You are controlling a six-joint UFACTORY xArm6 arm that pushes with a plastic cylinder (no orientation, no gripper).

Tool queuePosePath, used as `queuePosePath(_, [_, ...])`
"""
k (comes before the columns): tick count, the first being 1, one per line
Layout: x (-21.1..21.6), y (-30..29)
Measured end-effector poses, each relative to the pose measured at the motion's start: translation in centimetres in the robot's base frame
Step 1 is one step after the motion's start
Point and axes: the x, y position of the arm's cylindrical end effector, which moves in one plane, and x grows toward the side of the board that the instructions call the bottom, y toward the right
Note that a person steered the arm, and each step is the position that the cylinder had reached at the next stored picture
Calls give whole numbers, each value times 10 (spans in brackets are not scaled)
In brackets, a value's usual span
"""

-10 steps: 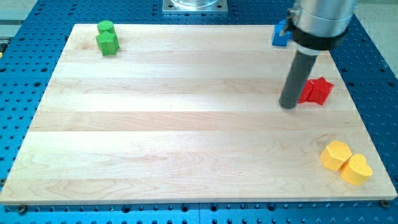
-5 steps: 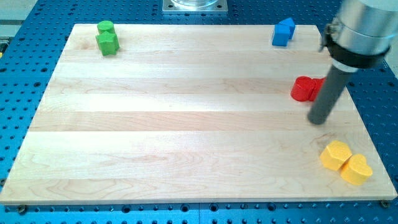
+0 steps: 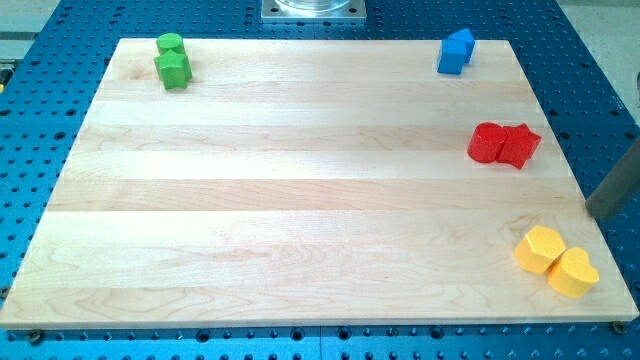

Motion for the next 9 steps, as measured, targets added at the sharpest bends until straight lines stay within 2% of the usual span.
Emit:
queuePosePath(4, [-1,1])
queuePosePath(5, [-21,-4])
queuePosePath(7, [30,26])
queuePosePath(8, [103,-20])
queuePosePath(9, [108,-46])
